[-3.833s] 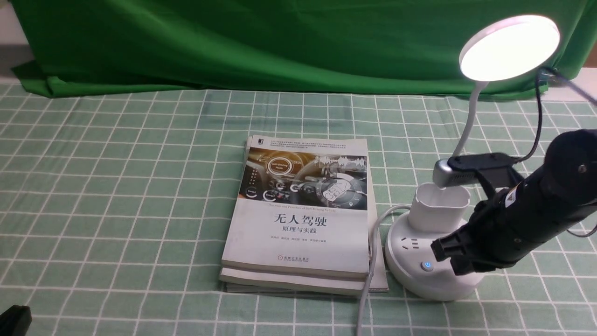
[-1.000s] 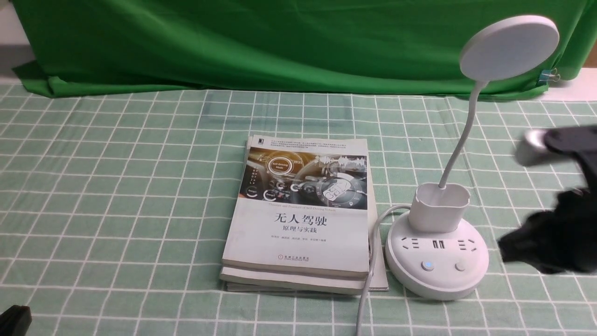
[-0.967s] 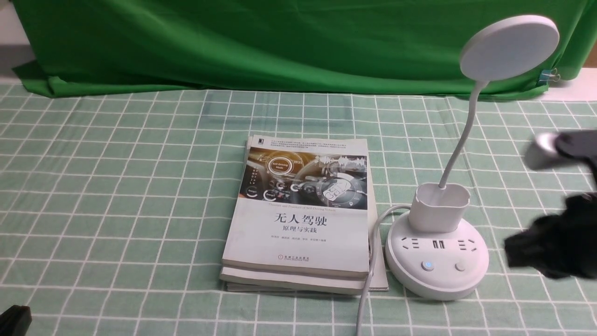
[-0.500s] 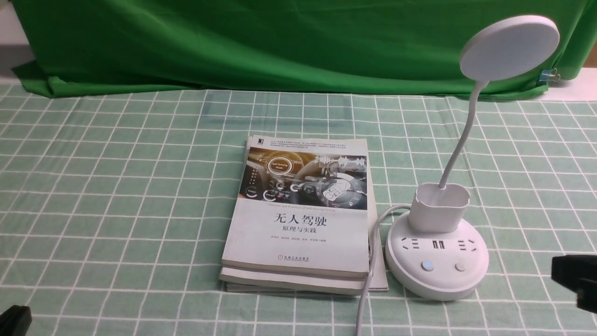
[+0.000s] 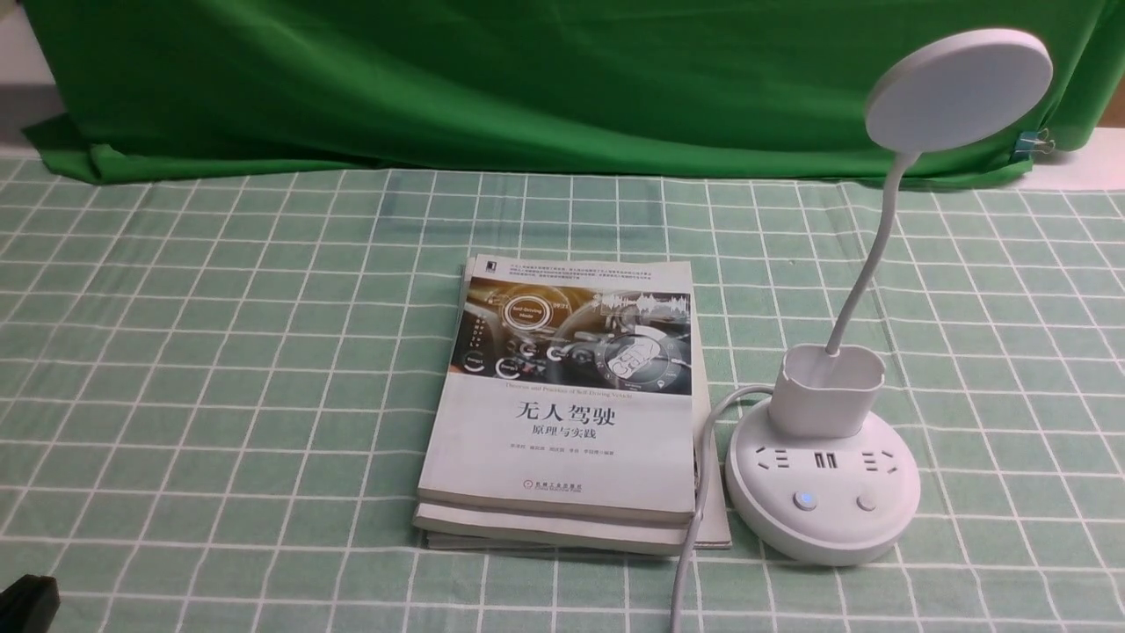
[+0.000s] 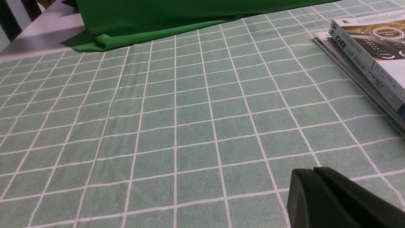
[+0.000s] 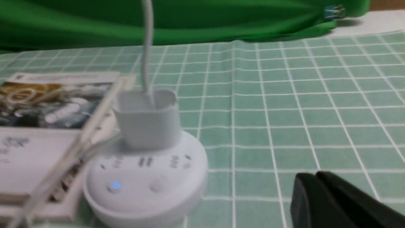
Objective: Turn off the desk lamp on the blue coffee tablecloth by hand.
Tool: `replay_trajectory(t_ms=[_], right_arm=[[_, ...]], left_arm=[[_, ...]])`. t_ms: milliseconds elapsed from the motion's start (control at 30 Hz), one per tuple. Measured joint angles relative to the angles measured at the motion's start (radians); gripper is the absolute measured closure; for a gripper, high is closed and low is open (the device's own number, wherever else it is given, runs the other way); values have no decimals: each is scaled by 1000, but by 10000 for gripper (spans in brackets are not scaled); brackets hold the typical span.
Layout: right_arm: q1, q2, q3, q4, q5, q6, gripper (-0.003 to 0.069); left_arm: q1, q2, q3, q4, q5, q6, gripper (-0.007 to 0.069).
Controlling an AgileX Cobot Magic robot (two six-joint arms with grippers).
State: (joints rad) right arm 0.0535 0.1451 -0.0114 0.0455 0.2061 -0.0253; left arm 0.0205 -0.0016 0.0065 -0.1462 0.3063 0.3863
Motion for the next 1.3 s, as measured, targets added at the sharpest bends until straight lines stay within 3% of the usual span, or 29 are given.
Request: replay_trajectory(t_ms=[233, 1300], right_arm=[[-5, -143, 17, -1, 36, -11, 639], [-5, -144, 17, -1, 43, -19, 571]], left_arm=[[0, 0, 0, 0, 0, 0, 624], [0, 0, 0, 0, 0, 0, 624]])
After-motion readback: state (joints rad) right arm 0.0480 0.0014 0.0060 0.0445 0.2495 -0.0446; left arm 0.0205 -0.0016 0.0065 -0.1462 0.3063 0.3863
